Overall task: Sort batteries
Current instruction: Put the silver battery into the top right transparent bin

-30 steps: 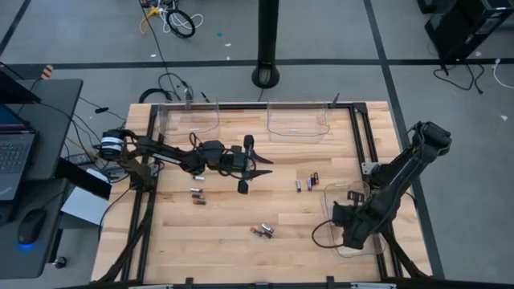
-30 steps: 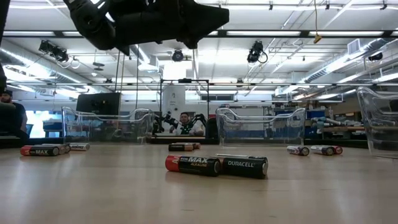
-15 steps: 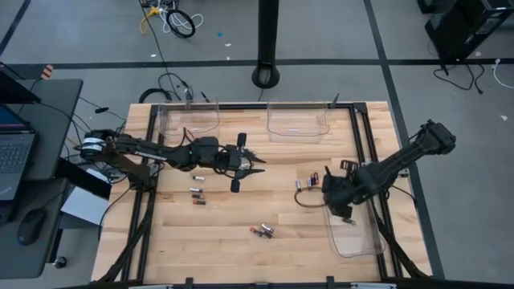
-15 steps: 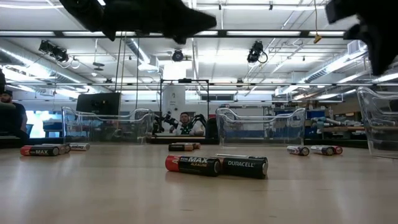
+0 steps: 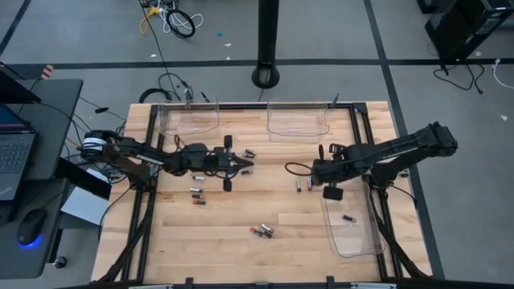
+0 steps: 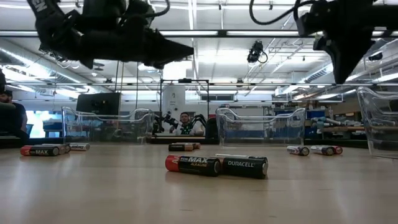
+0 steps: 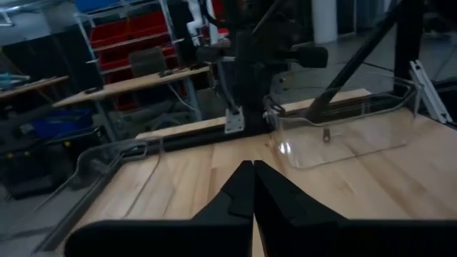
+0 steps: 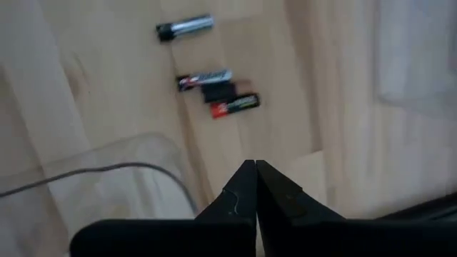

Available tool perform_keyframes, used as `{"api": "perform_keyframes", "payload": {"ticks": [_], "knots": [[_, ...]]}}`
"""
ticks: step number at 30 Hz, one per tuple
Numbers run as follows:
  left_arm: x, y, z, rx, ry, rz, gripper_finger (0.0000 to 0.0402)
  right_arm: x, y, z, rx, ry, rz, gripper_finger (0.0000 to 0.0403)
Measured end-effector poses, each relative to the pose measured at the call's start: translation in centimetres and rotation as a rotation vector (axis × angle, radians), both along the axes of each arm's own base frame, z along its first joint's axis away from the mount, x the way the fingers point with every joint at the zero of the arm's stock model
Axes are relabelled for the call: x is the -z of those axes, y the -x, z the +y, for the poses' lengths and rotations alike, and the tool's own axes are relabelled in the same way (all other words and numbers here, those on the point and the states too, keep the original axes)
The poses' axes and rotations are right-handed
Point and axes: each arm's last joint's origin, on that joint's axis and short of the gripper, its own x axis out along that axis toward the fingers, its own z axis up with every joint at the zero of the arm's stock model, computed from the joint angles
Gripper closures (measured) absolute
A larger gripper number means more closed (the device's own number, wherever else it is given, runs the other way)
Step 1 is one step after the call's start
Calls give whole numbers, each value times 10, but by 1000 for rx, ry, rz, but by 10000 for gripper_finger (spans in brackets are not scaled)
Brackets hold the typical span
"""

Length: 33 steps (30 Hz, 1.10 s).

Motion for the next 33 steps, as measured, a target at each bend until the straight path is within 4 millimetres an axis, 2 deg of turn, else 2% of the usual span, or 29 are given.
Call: {"api": "perform_keyframes", "payload": {"ticks": [4, 10, 18, 23, 28, 33], "knots": [[13, 11, 0, -34, 25, 16, 396, 10, 4, 1, 6, -39, 46, 395], [21, 18, 1, -87, 30, 30, 396, 25, 11, 2, 19, -75, 105, 395], [24, 23, 1, -96, 56, 18, 396, 23, 20, 17, 40, -120, 126, 395], [23, 23, 2, -113, 62, 3, 396, 13, 32, 23, 91, -109, 99, 391], [21, 23, 4, -175, 149, -34, 396, -12, 33, 17, 214, -56, -65, 376], [22, 24, 10, -259, 254, -48, 396, -16, 1, 11, 289, -160, -286, 342]]}}
